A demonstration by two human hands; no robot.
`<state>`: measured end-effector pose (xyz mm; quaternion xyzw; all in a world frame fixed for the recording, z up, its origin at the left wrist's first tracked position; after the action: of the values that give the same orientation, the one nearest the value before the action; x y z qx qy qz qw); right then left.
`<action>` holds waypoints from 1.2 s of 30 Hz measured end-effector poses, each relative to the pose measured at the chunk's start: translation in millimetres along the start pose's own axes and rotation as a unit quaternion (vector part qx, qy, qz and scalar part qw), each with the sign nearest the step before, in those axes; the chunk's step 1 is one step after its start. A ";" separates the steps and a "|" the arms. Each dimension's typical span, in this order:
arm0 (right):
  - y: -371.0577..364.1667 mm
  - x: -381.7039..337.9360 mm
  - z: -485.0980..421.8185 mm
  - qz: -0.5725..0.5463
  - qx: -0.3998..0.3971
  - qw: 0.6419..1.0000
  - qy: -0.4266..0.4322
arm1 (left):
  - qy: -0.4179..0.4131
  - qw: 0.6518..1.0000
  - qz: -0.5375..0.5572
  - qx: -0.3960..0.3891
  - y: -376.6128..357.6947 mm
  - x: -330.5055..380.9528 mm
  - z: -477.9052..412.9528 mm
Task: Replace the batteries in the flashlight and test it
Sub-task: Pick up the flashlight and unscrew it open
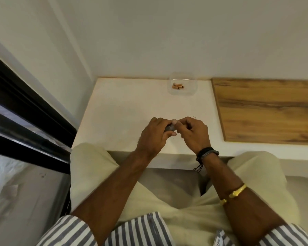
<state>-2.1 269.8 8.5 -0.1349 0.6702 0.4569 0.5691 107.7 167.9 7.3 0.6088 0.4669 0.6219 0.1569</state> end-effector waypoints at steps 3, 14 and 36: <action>0.5 4.7 -3.1 -0.003 0.003 1.000 -0.012 | 0.003 1.000 0.011 0.003 -1.3 0.0 -0.6; -2.7 16.5 -3.5 0.011 0.014 0.998 -0.065 | -0.015 0.998 -0.056 -0.006 -4.8 7.0 1.1; 0.7 19.4 -4.8 0.083 -0.011 0.996 -0.034 | -0.002 0.995 0.063 -0.080 -21.8 -9.8 -4.4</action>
<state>-11.8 273.1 -8.7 -0.0696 0.6540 0.5140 0.5506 97.6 170.0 -14.8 0.6237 0.3758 0.6649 0.1661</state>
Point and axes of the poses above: each hand's wrist, its own z-axis away from the middle knuckle, its own y-axis out of the back of the hand, x = y × z, the point moved 9 cm from there along -z, towards the middle knuckle, and after that the axes turned 11 degrees about -x, right-handed, at the moved point
